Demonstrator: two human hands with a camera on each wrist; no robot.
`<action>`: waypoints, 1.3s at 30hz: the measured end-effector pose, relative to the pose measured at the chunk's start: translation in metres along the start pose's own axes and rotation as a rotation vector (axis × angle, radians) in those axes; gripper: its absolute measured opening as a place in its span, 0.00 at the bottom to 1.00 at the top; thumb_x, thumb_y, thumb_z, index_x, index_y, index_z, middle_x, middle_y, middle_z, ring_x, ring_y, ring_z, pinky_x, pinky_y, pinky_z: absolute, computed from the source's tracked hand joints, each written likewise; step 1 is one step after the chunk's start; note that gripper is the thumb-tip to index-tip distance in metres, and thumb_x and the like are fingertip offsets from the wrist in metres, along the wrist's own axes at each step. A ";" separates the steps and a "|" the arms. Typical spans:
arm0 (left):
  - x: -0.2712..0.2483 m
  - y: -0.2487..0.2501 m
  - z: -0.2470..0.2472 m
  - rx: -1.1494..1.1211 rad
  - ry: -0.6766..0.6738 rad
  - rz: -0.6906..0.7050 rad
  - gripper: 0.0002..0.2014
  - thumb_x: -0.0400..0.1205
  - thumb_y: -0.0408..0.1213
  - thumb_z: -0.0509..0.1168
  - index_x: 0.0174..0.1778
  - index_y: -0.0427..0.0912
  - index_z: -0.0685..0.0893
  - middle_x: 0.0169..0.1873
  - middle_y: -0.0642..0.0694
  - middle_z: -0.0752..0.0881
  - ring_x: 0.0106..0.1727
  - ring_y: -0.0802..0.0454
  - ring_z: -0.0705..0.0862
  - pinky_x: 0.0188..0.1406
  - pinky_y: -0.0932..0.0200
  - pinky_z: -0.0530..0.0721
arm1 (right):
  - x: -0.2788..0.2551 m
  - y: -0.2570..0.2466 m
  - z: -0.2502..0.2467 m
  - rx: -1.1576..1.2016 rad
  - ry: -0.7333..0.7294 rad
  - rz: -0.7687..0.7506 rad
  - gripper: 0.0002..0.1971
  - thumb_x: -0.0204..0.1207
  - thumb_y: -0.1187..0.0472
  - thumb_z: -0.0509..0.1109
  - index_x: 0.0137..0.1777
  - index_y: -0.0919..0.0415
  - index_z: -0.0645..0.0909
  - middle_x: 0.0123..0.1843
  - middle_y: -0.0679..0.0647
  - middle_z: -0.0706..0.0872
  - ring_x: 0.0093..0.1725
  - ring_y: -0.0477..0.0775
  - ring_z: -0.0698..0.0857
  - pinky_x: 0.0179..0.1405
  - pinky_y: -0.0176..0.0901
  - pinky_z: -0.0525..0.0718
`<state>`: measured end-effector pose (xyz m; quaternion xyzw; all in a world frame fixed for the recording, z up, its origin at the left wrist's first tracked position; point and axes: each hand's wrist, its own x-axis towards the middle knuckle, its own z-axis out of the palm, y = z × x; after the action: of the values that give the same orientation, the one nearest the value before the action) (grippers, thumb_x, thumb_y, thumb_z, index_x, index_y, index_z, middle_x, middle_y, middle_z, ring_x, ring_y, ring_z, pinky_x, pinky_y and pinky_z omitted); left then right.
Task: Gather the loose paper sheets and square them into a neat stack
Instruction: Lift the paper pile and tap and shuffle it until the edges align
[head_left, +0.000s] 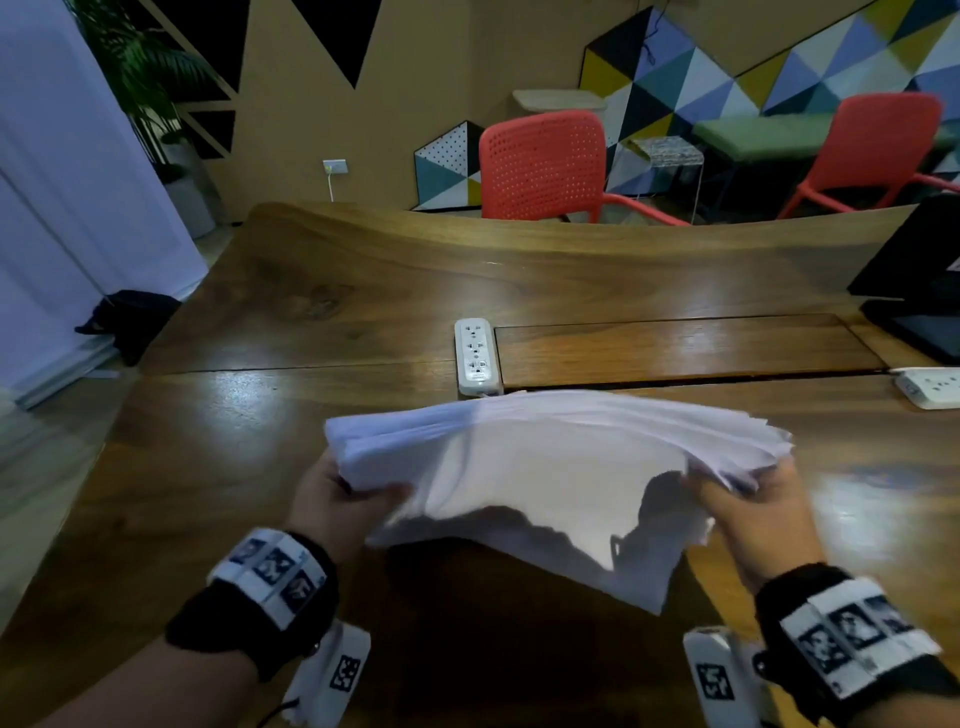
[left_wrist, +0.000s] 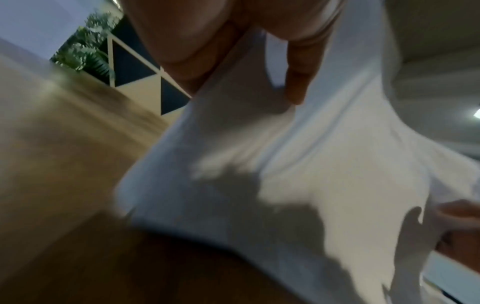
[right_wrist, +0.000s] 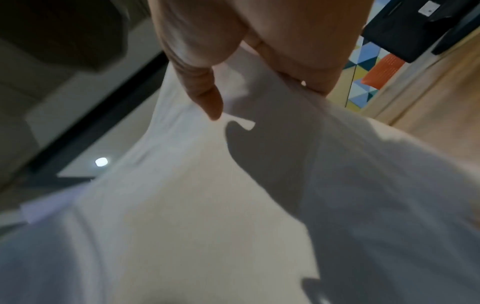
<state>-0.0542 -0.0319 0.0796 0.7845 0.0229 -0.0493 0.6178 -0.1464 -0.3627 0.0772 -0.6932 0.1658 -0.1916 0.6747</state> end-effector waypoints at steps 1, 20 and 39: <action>-0.001 -0.011 0.004 0.045 0.009 -0.050 0.20 0.62 0.30 0.79 0.49 0.40 0.84 0.34 0.54 0.87 0.43 0.47 0.88 0.29 0.73 0.79 | -0.001 0.011 -0.001 0.003 0.006 0.038 0.27 0.66 0.83 0.68 0.60 0.55 0.77 0.54 0.55 0.87 0.54 0.49 0.87 0.47 0.35 0.88; -0.005 0.012 0.000 0.005 0.009 0.095 0.16 0.67 0.20 0.73 0.40 0.46 0.83 0.33 0.59 0.81 0.27 0.77 0.83 0.25 0.84 0.77 | -0.002 -0.002 -0.002 0.026 -0.097 -0.012 0.20 0.49 0.55 0.86 0.42 0.59 0.87 0.37 0.44 0.93 0.39 0.43 0.91 0.36 0.30 0.86; 0.007 0.035 0.003 -0.461 0.074 0.138 0.19 0.62 0.52 0.75 0.44 0.53 0.77 0.41 0.52 0.87 0.42 0.57 0.86 0.51 0.54 0.83 | -0.008 -0.022 0.012 0.220 -0.014 -0.062 0.23 0.67 0.77 0.70 0.50 0.47 0.71 0.43 0.52 0.78 0.33 0.34 0.84 0.34 0.27 0.82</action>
<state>-0.0445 -0.0435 0.1122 0.6238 0.0025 0.0281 0.7811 -0.1479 -0.3482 0.0984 -0.6210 0.1172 -0.2247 0.7417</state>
